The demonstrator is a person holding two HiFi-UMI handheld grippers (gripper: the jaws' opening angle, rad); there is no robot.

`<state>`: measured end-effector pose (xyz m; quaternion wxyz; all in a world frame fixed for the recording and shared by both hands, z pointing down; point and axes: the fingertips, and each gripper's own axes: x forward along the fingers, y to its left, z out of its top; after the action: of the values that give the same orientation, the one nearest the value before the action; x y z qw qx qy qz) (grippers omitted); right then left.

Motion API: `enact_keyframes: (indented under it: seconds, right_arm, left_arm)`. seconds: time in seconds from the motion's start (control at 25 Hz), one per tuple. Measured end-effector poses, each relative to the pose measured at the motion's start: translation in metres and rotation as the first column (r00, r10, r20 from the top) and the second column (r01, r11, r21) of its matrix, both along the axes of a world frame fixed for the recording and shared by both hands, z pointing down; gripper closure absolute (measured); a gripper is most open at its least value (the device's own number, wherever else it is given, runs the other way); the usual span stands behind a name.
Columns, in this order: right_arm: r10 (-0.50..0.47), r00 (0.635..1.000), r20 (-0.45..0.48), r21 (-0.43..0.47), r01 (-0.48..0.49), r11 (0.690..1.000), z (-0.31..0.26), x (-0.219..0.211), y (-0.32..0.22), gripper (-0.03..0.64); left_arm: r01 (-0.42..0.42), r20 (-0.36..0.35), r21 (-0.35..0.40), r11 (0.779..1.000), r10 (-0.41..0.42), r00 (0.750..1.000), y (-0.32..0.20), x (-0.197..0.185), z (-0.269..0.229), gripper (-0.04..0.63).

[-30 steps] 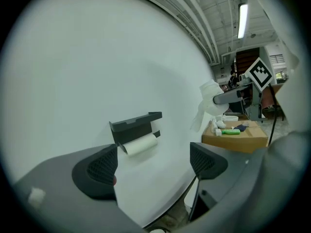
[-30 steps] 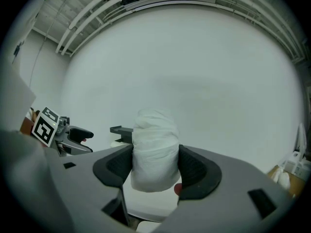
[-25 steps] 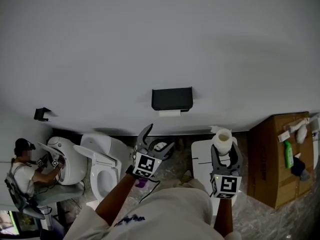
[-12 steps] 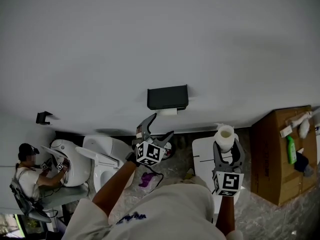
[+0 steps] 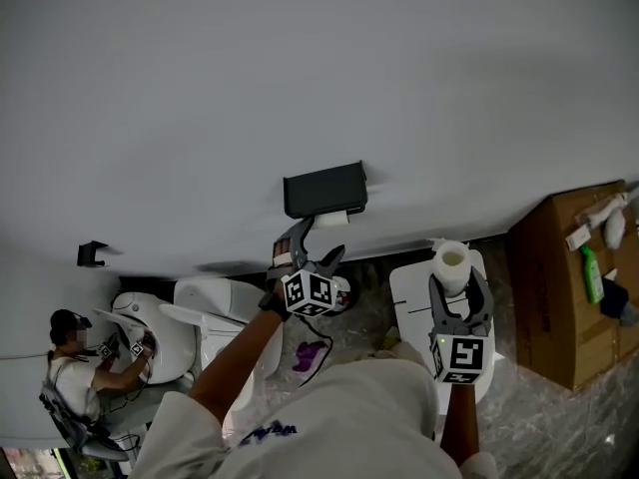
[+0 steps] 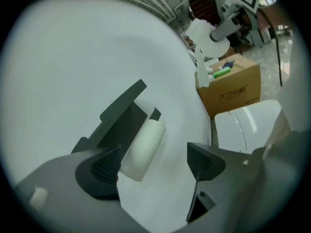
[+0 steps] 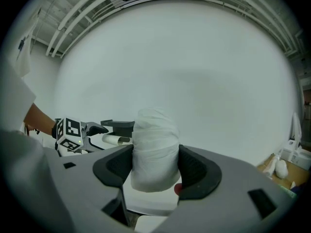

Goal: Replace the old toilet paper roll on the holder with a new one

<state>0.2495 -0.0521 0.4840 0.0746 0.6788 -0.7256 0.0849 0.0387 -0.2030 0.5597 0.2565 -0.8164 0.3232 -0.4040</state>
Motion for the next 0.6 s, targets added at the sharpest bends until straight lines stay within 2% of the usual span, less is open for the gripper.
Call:
enact_keyframes:
  seconds: [0.08, 0.28, 0.6]
  right_arm:
    - [0.003, 1.0, 0.003, -0.002, -0.003, 1.0, 0.001, 0.002, 0.0, 0.334]
    - [0.008, 1.0, 0.015, 0.007, -0.008, 1.0, -0.002, 0.004, -0.005, 0.334]
    - [0.001, 1.0, 0.009, -0.003, -0.001, 1.0, -0.002, 0.002, -0.009, 0.334]
  left_arm:
    - [-0.002, 0.055, 0.054, 0.999, -0.001, 0.999, -0.004, 0.0, 0.002, 0.177]
    - [0.002, 0.093, 0.068, 0.998, -0.008, 0.996, -0.013, 0.003, 0.009, 0.221]
    - [-0.005, 0.22, 0.179, 0.984, -0.035, 0.975, -0.026, 0.001, 0.008, 0.275]
